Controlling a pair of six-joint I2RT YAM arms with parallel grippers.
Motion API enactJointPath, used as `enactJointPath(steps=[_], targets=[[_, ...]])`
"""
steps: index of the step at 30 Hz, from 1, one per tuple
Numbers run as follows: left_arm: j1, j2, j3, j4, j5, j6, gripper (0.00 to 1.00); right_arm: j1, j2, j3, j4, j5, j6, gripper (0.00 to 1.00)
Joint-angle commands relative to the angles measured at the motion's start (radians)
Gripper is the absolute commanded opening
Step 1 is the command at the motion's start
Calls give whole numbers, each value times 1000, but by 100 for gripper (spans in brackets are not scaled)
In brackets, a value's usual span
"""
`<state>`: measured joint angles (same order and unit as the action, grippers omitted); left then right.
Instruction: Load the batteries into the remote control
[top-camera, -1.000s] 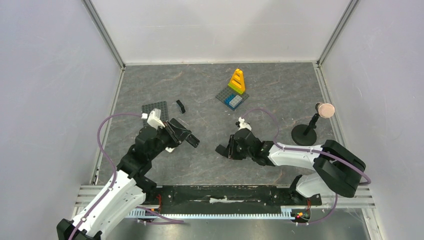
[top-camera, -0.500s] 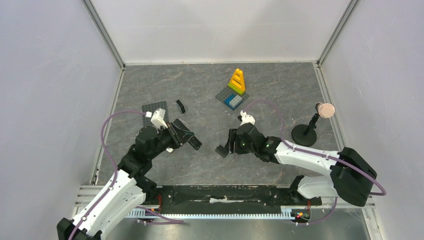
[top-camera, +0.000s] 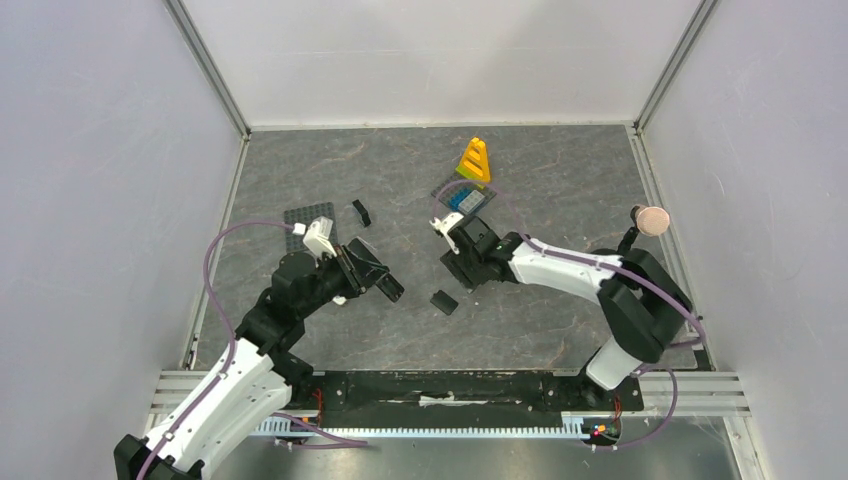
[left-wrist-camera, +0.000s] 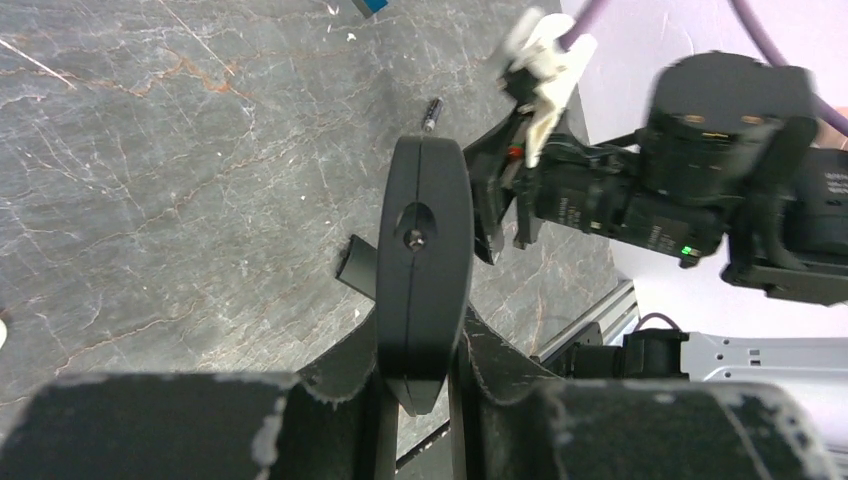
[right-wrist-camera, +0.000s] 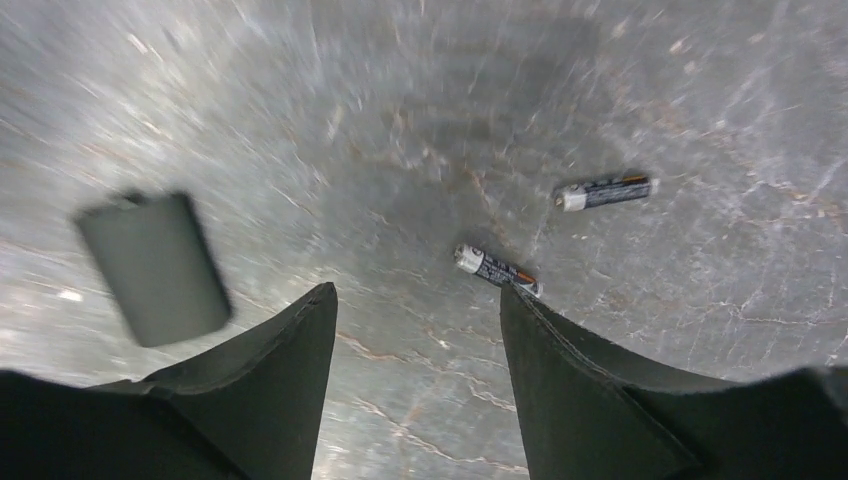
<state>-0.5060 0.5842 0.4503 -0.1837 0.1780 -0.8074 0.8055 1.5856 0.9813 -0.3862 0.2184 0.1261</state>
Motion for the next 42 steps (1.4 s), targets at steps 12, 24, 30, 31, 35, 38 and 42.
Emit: enactJointPath(steps=[12,24,30,31,35,38,42], targets=[[0,20,21,46,31,45,2,-122,166,105,-101,-90,-300,59],[0,50,8,76,35,31,2,-209,262,157,-138,-144,-264,36],[-1,53,8,82,44,36,2,-212,251,144,-132,-167,-233,13],[0,52,8,85,46,36,2,-213,243,140,-127,-162,-223,10],[0,49,2,100,59,31,2,-205,141,91,-38,-131,-129,1],[0,38,-13,131,68,18,2,-159,-50,8,88,-138,-58,1],[0,23,-41,238,130,-3,2,-90,-226,-6,148,-168,18,1]])
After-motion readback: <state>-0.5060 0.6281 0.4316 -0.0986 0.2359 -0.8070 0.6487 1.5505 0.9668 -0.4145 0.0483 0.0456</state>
